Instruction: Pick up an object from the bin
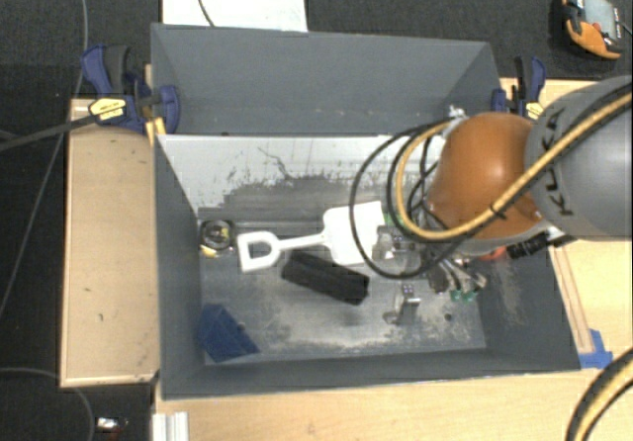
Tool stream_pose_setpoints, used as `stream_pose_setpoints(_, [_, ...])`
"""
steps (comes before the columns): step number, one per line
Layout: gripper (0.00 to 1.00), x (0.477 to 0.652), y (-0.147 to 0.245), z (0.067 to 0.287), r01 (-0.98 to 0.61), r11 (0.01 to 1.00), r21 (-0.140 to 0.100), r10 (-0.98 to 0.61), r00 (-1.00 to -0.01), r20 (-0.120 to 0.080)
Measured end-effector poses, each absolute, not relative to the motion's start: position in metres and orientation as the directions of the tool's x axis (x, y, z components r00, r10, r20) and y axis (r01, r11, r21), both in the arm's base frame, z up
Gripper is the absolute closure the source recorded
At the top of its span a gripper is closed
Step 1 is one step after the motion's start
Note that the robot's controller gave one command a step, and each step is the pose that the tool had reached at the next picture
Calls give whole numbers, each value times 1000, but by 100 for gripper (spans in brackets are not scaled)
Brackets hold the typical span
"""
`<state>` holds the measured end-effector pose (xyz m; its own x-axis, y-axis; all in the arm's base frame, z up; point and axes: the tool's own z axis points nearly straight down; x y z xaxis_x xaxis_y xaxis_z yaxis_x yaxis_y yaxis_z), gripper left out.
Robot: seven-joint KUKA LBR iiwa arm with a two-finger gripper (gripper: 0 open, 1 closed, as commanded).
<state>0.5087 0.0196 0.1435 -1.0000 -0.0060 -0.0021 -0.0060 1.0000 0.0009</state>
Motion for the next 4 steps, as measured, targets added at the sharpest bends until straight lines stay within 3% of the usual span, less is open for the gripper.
stream_pose_setpoints(1, [0,509,20,144,-6,1000,1,-6,-1000,-2])
stream_pose_setpoints(2, [0,528,31,99,198,980,2,198,-980,-3])
stream_pose_setpoints(4, [0,523,50,89,197,980,3,197,-980,-4])
